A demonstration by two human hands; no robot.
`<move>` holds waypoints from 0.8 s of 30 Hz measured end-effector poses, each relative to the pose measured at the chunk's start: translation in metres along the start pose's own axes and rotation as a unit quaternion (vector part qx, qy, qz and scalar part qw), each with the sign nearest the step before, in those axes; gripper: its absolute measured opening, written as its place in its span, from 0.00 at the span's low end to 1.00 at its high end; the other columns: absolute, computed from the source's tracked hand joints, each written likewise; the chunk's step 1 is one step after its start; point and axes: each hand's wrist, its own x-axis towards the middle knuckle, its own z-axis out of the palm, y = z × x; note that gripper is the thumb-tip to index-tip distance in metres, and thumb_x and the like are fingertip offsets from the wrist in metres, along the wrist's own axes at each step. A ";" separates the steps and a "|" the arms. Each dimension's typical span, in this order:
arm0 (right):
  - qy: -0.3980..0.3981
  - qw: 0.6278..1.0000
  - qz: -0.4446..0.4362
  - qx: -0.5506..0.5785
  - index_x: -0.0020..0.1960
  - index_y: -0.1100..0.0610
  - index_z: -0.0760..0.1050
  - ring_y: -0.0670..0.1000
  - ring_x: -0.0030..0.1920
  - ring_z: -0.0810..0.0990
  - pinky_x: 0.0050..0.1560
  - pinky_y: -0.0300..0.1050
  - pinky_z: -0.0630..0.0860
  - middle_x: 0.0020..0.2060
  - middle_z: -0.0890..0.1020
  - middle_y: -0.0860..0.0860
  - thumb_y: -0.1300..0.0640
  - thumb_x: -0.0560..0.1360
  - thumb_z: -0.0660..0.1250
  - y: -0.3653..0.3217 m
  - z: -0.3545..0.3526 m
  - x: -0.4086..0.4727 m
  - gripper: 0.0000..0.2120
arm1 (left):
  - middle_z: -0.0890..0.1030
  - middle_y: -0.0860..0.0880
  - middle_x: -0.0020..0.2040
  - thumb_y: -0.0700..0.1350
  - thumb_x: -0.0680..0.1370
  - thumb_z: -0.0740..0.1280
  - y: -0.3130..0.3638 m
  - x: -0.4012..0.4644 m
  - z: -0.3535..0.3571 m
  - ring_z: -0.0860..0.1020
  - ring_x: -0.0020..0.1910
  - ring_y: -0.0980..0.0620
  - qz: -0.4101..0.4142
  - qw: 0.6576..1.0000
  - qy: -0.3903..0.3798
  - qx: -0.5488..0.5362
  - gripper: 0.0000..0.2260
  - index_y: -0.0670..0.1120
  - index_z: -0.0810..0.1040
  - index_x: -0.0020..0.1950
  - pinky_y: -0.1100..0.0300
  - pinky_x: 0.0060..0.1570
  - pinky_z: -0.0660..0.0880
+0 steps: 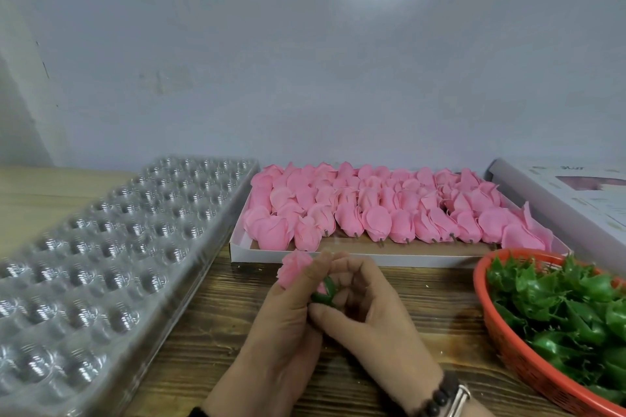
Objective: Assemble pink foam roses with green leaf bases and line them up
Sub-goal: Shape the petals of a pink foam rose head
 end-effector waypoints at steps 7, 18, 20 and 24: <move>0.008 0.999 -0.024 -0.038 0.37 0.55 0.74 0.41 0.27 0.69 0.30 0.31 0.65 0.23 0.73 0.45 0.69 0.67 0.72 -0.004 -0.001 -0.002 0.11 | 0.81 0.40 0.43 0.43 0.63 0.76 -0.001 0.001 -0.003 0.81 0.41 0.46 -0.003 0.999 -0.022 0.048 0.12 0.39 0.84 0.43 0.55 0.41 0.79; 0.036 0.999 -0.020 -0.002 0.46 0.55 0.79 0.41 0.37 0.76 0.41 0.31 0.73 0.37 0.81 0.50 0.65 0.71 0.68 0.000 -0.005 0.001 0.06 | 0.83 0.40 0.41 0.45 0.63 0.74 0.003 0.001 -0.004 0.82 0.40 0.44 0.139 0.971 -0.001 0.192 0.11 0.40 0.84 0.41 0.55 0.42 0.79; 0.077 0.994 -0.058 -0.051 0.48 0.52 0.78 0.41 0.39 0.76 0.44 0.32 0.73 0.40 0.80 0.50 0.64 0.70 0.70 0.001 -0.009 0.001 0.10 | 0.84 0.45 0.35 0.38 0.68 0.74 0.004 0.001 -0.006 0.82 0.36 0.51 0.187 0.938 -0.008 0.292 0.04 0.47 0.85 0.38 0.63 0.37 0.78; 0.038 0.976 -0.138 -0.167 0.55 0.47 0.76 0.42 0.49 0.76 0.51 0.29 0.70 0.48 0.79 0.45 0.58 0.66 0.74 0.000 -0.015 0.001 0.19 | 0.78 0.55 0.28 0.35 0.71 0.71 -0.001 0.005 -0.016 0.72 0.29 0.61 0.225 0.853 0.023 0.470 0.13 0.51 0.79 0.33 0.66 0.33 0.70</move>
